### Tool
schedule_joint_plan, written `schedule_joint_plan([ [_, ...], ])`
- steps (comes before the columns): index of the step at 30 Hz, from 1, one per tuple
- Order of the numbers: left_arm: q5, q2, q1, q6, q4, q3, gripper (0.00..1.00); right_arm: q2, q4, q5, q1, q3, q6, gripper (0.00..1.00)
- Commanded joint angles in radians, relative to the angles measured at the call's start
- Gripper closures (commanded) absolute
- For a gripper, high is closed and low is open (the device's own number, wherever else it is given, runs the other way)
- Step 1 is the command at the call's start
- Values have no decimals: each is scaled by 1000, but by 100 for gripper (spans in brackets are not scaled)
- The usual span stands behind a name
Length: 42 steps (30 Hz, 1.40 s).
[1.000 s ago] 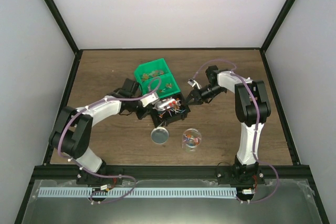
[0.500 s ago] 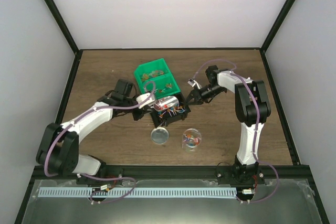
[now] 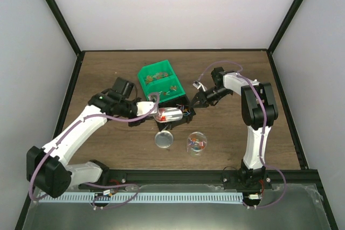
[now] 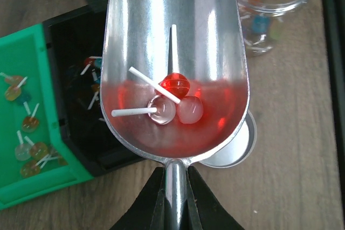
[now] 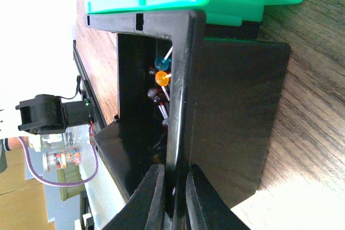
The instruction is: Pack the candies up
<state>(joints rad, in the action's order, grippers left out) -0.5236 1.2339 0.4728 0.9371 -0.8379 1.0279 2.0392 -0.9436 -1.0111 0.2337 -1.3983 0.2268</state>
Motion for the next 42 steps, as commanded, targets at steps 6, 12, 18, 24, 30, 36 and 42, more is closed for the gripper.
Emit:
schedule_joint_plan([
  [6, 68, 0, 192, 51, -147, 78, 96, 13, -23, 32, 7, -36, 57, 81],
  [12, 99, 65, 268, 5, -146, 132, 96, 12, -37, 40, 6, -48, 64, 56],
  [18, 150, 128, 325, -16, -186, 188, 96, 2, -41, 37, 6, -48, 69, 41],
  [24, 207, 176, 374, -16, -240, 229, 96, -3, -44, 35, 7, -49, 70, 29],
  [30, 266, 226, 423, -37, -291, 281, 96, -5, -38, 27, 6, -46, 69, 20],
  [36, 330, 270, 465, -62, -323, 328, 96, -9, -36, 23, 7, -46, 68, 17],
  [42, 360, 304, 490, -71, -356, 366, 96, -9, -38, 18, 6, -46, 73, 13],
])
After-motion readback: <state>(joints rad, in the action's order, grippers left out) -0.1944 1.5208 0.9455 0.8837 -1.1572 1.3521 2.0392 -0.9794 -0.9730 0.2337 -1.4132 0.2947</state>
